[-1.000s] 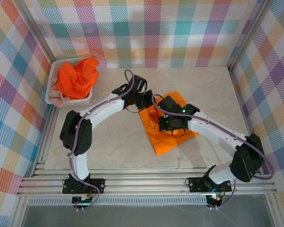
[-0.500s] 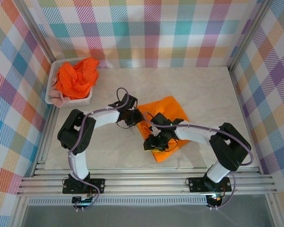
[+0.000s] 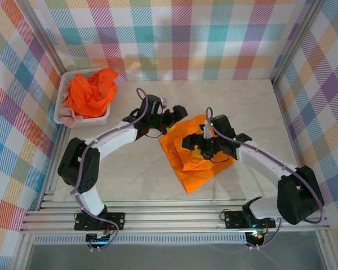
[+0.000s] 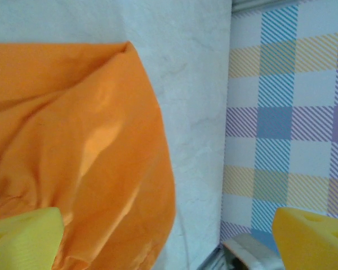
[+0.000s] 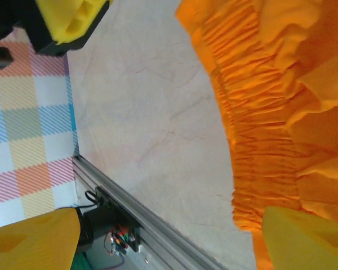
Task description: Fold and stack the shorts
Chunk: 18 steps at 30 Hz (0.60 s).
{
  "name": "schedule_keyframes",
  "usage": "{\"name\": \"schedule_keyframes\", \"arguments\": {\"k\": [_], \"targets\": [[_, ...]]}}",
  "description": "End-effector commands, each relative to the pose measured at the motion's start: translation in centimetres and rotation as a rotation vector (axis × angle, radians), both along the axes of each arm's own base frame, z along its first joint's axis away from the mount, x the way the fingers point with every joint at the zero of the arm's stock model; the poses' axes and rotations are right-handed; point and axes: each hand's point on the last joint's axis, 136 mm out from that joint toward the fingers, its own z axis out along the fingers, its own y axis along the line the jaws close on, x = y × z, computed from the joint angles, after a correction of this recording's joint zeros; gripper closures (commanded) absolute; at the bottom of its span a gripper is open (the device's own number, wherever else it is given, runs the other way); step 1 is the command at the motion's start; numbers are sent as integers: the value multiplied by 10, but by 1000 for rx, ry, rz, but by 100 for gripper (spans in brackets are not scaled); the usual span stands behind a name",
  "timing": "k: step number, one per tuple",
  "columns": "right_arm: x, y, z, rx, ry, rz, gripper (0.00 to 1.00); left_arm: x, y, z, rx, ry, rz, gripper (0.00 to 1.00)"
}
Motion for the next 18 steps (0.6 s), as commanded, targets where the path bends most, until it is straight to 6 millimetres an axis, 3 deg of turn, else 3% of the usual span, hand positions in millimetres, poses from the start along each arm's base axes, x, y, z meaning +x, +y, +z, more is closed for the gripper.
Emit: {"name": "schedule_keyframes", "arguments": {"k": [1,5,11,14,18], "targets": [[0,1,-19,46,79,-71,16,-4,-27,-21,-54,78,-34,4],[-7,-1,-50,88,171,-147,16,-2,-34,-64,-28,136,-29,4],[-26,-18,-98,14,271,-214,16,-3,-25,-125,57,194,1,4],[-29,-18,-100,19,277,-205,16,-5,-21,-140,84,205,9,4],[-27,-14,-77,47,220,-167,15,-5,-22,-136,86,190,-1,4]]}}
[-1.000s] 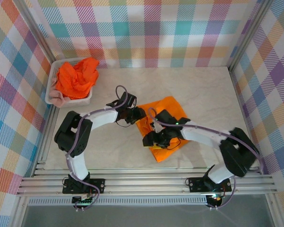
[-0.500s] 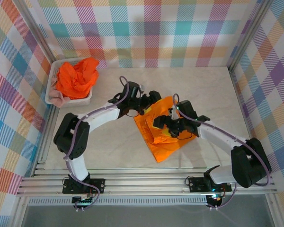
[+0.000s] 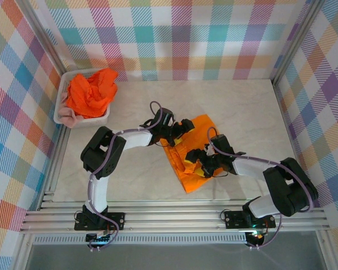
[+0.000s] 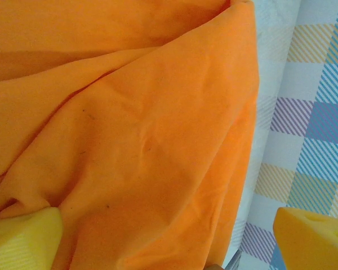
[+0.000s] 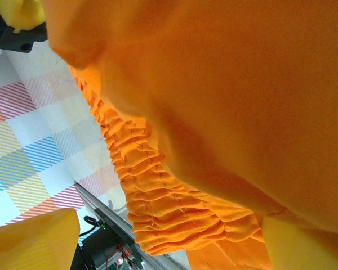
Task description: Fold and stack the shorts
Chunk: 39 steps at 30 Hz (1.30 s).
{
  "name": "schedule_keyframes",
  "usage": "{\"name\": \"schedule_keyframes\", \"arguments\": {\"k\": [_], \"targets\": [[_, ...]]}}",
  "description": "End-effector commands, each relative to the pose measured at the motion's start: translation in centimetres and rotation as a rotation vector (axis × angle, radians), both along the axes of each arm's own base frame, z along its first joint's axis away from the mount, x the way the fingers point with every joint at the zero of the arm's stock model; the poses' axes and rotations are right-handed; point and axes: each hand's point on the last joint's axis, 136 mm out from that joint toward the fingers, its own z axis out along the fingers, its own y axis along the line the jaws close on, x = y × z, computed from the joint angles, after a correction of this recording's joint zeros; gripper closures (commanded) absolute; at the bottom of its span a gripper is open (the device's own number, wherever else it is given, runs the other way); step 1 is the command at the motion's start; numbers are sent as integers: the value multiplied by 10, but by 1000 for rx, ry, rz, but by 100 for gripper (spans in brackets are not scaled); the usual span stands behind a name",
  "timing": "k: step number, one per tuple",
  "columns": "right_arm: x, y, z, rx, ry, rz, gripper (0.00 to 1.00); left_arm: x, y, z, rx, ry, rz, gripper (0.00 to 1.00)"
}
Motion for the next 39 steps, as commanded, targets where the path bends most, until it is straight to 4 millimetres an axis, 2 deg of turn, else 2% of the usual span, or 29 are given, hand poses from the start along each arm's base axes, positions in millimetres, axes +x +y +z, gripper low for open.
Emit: {"name": "schedule_keyframes", "arguments": {"k": [1,7,10,12,16,20,22,25,27,29,32,37,39], "targets": [[0,2,19,18,-51,28,15,-5,7,-27,66,25,3,4],[7,17,85,84,-208,105,13,-2,5,-19,76,10,-11,3],[8,30,97,120,-219,121,12,3,6,-7,62,-15,-8,3],[8,39,96,132,-211,139,12,10,10,8,63,-47,-8,3],[8,48,78,118,-169,150,12,31,41,43,77,-109,42,1],[4,51,42,100,-82,127,12,47,91,77,105,-166,115,0],[1,48,19,75,-34,110,12,48,118,89,125,-182,151,0],[-3,39,-9,25,14,74,12,42,147,104,139,-211,191,0],[-3,31,-24,-11,35,49,12,34,159,112,158,-234,201,0],[-1,27,-28,-28,40,34,12,25,167,122,182,-260,200,0],[6,25,-13,-88,-20,82,12,12,173,136,196,-293,197,0],[25,26,47,-293,-262,203,11,-14,190,159,233,-349,212,0],[31,24,60,-413,-329,242,11,-26,202,162,273,-359,227,0]]}}
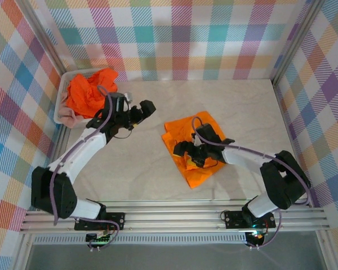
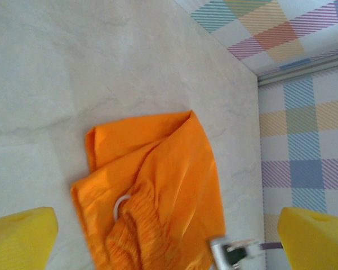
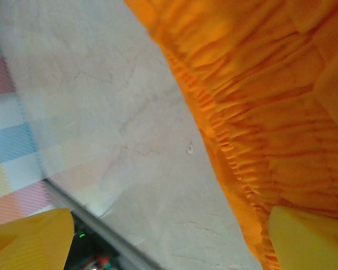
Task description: Fold and stack the shorts
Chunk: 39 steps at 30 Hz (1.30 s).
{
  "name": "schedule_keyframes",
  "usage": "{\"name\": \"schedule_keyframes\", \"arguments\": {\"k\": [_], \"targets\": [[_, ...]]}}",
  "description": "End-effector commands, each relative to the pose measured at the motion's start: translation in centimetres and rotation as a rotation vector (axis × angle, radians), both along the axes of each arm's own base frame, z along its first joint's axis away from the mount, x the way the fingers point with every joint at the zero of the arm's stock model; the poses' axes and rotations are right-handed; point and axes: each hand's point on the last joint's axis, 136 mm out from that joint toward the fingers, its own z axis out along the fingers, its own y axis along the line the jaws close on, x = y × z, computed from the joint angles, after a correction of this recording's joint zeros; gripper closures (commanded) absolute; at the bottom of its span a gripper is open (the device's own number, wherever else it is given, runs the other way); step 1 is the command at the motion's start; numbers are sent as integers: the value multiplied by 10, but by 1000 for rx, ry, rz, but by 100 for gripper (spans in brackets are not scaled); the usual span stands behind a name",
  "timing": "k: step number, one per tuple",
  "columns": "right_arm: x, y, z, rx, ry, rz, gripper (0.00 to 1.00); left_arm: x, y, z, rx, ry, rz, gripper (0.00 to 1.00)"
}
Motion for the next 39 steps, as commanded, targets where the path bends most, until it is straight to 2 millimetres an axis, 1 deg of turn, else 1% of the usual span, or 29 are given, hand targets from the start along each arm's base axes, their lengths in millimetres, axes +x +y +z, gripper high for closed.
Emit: {"name": "schedule_keyframes", "arguments": {"k": [1,2,4,6,9,12,14,17,20,21,23,26,27,30,33,35,39], "targets": [[4,-19,22,-283,-166,96,11,-24,25,8,93,-29,30,0],[7,-19,24,-352,-188,123,11,-30,32,11,112,-39,47,0],[14,-21,23,-492,-218,157,13,-38,48,14,136,-50,78,0],[21,-18,19,-632,-250,214,14,-47,60,16,146,-52,99,0],[32,-8,9,-754,-264,287,16,-57,70,14,147,-46,109,0],[38,4,-10,-790,-226,339,20,-64,73,8,142,-31,110,0],[41,6,-22,-819,-201,356,22,-66,73,4,137,-23,108,0],[42,4,-41,-864,-164,377,26,-69,73,0,133,-16,110,0],[43,-6,-59,-930,-133,387,37,-70,73,-2,130,-11,106,0],[44,-11,-64,-948,-119,380,42,-70,72,-3,129,-8,104,0],[46,-22,-71,-954,-80,353,49,-71,73,-4,129,-5,104,0],[52,-42,-78,-958,-32,306,55,-71,72,-6,125,-1,106,0],[55,-53,-79,-966,-19,287,57,-71,72,-7,122,0,106,0],[63,-80,-84,-977,21,254,60,-71,71,-8,116,3,105,0],[70,-111,-89,-973,72,213,61,-72,71,-10,116,7,105,0],[76,-130,-89,-977,76,209,62,-72,71,-10,116,9,104,0],[84,-177,-86,-990,128,161,62,-73,71,-12,116,10,102,0]]}}
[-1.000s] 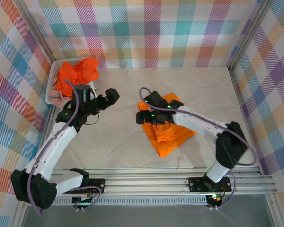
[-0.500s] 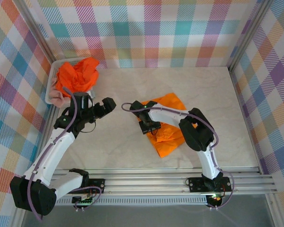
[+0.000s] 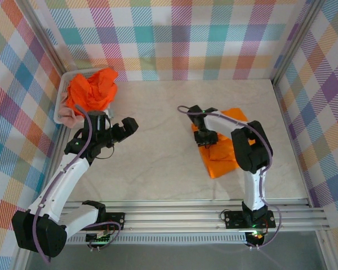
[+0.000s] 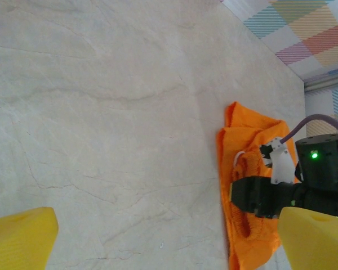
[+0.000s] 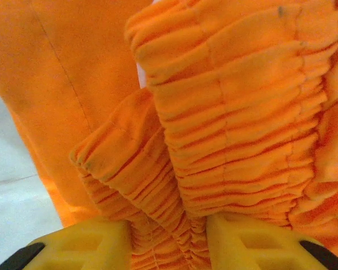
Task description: Fold and stack the shorts
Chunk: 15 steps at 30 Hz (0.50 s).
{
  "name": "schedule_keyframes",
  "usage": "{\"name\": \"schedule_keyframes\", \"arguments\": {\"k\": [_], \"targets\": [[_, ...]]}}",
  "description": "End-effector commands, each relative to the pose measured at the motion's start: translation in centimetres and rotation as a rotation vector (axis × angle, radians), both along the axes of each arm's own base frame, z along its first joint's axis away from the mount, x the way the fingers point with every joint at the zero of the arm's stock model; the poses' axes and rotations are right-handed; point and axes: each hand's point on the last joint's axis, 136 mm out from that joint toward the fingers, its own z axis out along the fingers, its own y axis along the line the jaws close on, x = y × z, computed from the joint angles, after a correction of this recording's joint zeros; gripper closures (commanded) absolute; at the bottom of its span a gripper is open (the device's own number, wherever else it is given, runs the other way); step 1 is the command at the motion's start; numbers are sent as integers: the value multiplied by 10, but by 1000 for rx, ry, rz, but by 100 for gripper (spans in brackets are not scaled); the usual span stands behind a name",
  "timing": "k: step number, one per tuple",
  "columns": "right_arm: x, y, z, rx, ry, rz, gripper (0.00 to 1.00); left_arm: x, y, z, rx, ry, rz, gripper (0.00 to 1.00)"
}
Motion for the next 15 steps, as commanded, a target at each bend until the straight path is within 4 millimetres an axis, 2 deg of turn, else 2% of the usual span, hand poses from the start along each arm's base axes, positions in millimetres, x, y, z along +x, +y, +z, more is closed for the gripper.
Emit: {"name": "schedule_keyframes", "arguments": {"k": [1,4,10,15], "targets": [[-15,-47,-17,-42,114,-33,62,-3,2,0,-10,-9,-4,0],[-12,-82,-17,-46,110,-85,63,-4,2,-1,-9,-7,-4,0],[-15,-137,-21,-35,129,-181,63,-5,3,1,-2,-9,-5,0],[-15,-163,-18,-30,105,-189,63,-6,8,5,26,-13,5,0]]}}
